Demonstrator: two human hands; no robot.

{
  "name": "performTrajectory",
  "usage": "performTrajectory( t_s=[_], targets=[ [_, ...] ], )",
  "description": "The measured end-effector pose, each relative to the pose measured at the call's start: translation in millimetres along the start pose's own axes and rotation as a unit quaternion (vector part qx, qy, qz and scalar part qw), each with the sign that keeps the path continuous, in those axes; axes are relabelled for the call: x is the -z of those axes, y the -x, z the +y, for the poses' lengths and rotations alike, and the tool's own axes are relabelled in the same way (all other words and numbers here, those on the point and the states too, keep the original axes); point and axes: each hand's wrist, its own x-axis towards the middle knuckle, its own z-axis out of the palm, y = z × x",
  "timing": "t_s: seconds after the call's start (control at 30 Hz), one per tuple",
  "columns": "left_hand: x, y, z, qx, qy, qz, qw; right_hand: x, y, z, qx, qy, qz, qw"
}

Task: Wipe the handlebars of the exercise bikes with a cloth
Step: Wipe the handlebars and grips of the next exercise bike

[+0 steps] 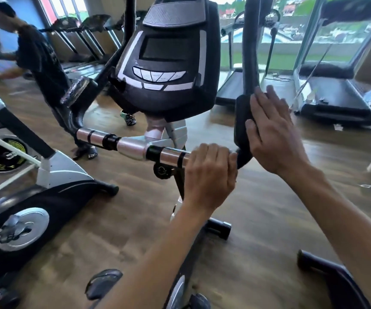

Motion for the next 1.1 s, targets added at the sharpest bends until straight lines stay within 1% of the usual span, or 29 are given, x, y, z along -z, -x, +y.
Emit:
performTrajectory(
  t_s=[0.07, 0.1, 0.17, 0.23, 0.33, 0.4, 0.43, 0.5, 0.53, 0.63, 0.7, 0.77, 0.83, 0.9, 0.93, 0.97, 1.0, 1.07, 1.1],
  targets=[
    [-2.0, 8.6, -9.0, -0.044, -0.006, -0.005, 0.999, -0.4, 0.1, 0.5, 0.006, -0.018, 0.004, 1.0],
    [-3.8, 5.2, -10.2, -0.047, -0.008, -0.014, 0.999, -0.1, 1.0, 1.2, 0.011, -0.027, 0.007, 1.0],
    [-4.6, -12.0, -6.4, -0.019, -0.028, -0.029, 0.999, -0.9, 2.0, 2.4, 0.02, -0.039, 0.009, 0.999],
    [-1.7, -22.0, 2.7, 0.007, -0.055, -0.026, 0.998, -2.5, 1.7, 2.0, 0.024, -0.048, 0.007, 0.999],
    [-4.1, -8.1, 15.8, 0.02, -0.025, -0.019, 0.999, -3.4, 1.2, -0.1, 0.015, -0.064, 0.014, 0.998],
    [-5.3, 5.2, 20.5, 0.016, -0.015, -0.022, 1.0, -4.2, 1.3, -0.8, 0.019, -0.067, 0.019, 0.997],
    [-6.5, 4.4, 19.0, -0.002, -0.018, -0.02, 1.0, -4.3, 1.5, -0.3, 0.022, -0.066, 0.02, 0.997],
    [-7.0, -9.0, 12.7, -0.037, -0.024, -0.025, 0.999, -4.7, 1.3, 1.3, 0.026, -0.066, 0.017, 0.997],
    [-8.1, -16.6, 10.0, -0.039, -0.028, -0.026, 0.998, -5.2, 0.8, 1.6, 0.025, -0.068, 0.014, 0.997],
    [-9.6, -19.3, 17.9, 0.006, -0.019, -0.023, 1.0, -6.5, 0.4, 1.4, 0.019, -0.074, 0.012, 0.997],
    [-13.2, -5.6, 24.5, 0.006, -0.007, -0.001, 1.0, -6.4, 1.6, 2.3, 0.017, -0.074, 0.016, 0.997],
    [-13.1, 7.8, 16.4, -0.038, -0.014, 0.025, 0.999, -6.0, 2.2, 4.6, 0.024, -0.073, 0.009, 0.997],
    [-9.9, 10.5, -6.3, -0.122, -0.022, 0.051, 0.991, -4.1, 2.2, 7.8, 0.028, -0.077, -0.004, 0.997],
    [-5.1, 8.0, -30.4, -0.195, -0.012, 0.052, 0.979, -2.7, 3.3, 10.7, 0.029, -0.078, -0.006, 0.996],
    [-4.2, 5.1, -41.1, -0.212, 0.003, 0.048, 0.976, -2.5, 3.8, 11.6, 0.031, -0.078, -0.004, 0.996],
    [-3.6, 1.4, -51.5, -0.208, 0.019, 0.044, 0.977, -2.5, 4.5, 12.2, 0.032, -0.078, -0.003, 0.996],
    [-2.5, -2.6, -60.2, -0.184, 0.034, 0.039, 0.982, -2.7, 5.1, 13.0, 0.034, -0.079, -0.003, 0.996],
    [-0.1, -5.8, -68.0, -0.101, 0.053, 0.042, 0.993, -3.4, 6.1, 12.9, 0.037, -0.086, -0.001, 0.996],
    [-1.1, -5.2, -65.1, -0.063, 0.058, 0.055, 0.995, -3.8, 6.4, 11.4, 0.035, -0.09, 0.005, 0.995]
  ],
)
